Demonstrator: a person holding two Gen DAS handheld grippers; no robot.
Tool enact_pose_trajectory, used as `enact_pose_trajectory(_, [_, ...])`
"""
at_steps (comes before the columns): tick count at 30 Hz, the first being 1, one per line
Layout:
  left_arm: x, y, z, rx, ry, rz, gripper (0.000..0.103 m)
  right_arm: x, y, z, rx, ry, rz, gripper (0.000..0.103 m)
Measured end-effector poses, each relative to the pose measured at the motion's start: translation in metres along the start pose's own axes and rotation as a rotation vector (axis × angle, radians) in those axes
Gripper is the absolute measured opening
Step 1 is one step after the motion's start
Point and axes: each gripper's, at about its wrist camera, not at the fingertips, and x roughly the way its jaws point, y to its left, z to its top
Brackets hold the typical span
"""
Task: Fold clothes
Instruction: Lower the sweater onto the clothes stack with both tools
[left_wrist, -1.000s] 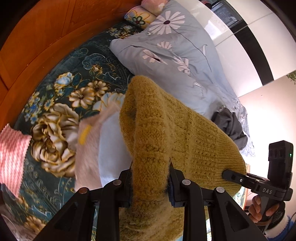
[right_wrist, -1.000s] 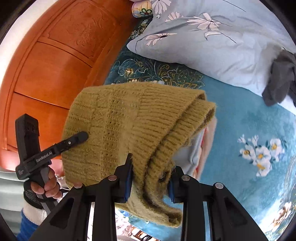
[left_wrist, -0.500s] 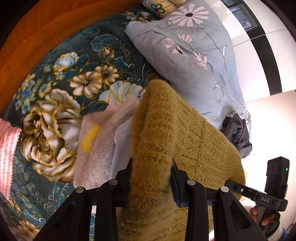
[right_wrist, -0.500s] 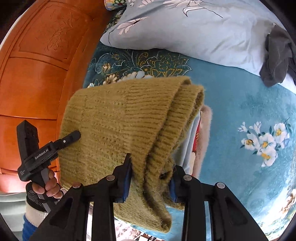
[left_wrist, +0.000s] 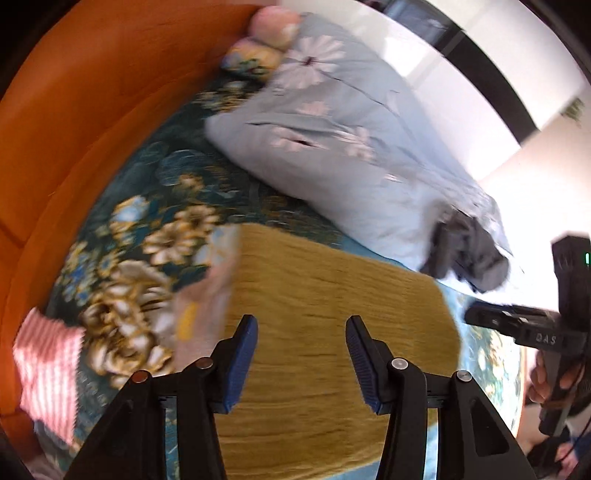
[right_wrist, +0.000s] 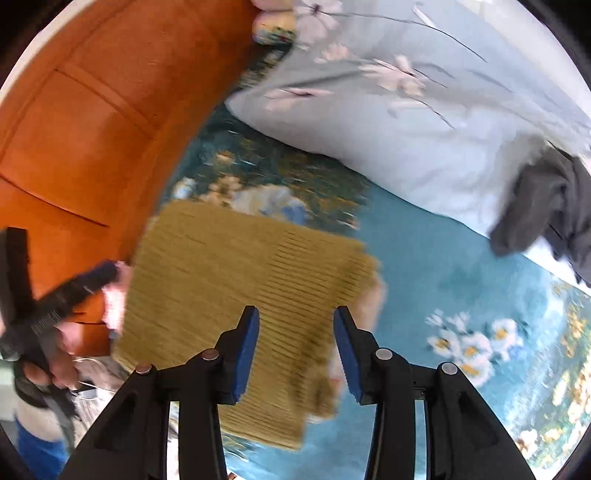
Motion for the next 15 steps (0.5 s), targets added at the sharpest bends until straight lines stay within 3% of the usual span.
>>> enact_pose_trajectory(3, [0.02, -0.005, -0.01, 0.041, 0.041, 0.027, 0.054, 0.017, 0.002, -0.005, -0.018, 0.028, 0.019, 0.043])
enact_pose_trajectory(8, [0.047, 0.019, -0.026, -0.021, 0.094, 0.02, 0.054, 0.046, 0.006, -0.013, -0.043, 0.076, 0.051, 0.043])
enact_pose_trajectory(15, [0.067, 0.03, -0.032, -0.082, 0.071, -0.01, 0.054, 0.07, -0.019, -0.015, 0.111, 0.069, 0.107, 0.043])
